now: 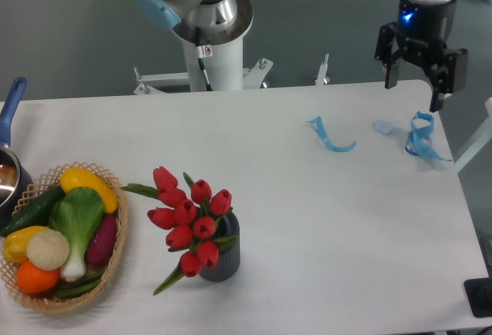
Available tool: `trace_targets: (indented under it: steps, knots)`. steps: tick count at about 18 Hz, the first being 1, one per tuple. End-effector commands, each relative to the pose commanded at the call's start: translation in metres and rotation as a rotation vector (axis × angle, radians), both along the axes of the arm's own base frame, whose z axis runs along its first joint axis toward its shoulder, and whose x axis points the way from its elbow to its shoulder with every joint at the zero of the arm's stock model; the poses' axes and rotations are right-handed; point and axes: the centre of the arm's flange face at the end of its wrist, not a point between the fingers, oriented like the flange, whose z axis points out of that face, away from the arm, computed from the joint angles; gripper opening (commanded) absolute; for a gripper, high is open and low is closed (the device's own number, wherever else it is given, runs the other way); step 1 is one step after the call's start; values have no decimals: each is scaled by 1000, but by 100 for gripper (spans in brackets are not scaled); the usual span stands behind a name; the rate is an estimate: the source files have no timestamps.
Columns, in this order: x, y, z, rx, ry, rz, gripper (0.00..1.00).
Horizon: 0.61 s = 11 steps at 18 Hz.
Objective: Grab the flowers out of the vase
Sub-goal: 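Open the gripper and start moving away from the blue ribbons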
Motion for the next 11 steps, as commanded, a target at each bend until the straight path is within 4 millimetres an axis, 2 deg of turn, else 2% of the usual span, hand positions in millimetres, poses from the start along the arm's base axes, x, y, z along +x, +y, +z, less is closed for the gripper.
trace_targets:
  steps: [4,11]
  knots:
    - [1,1,-2,-9,2,-6,100]
    - [15,-1,-37,2,-26,5,100]
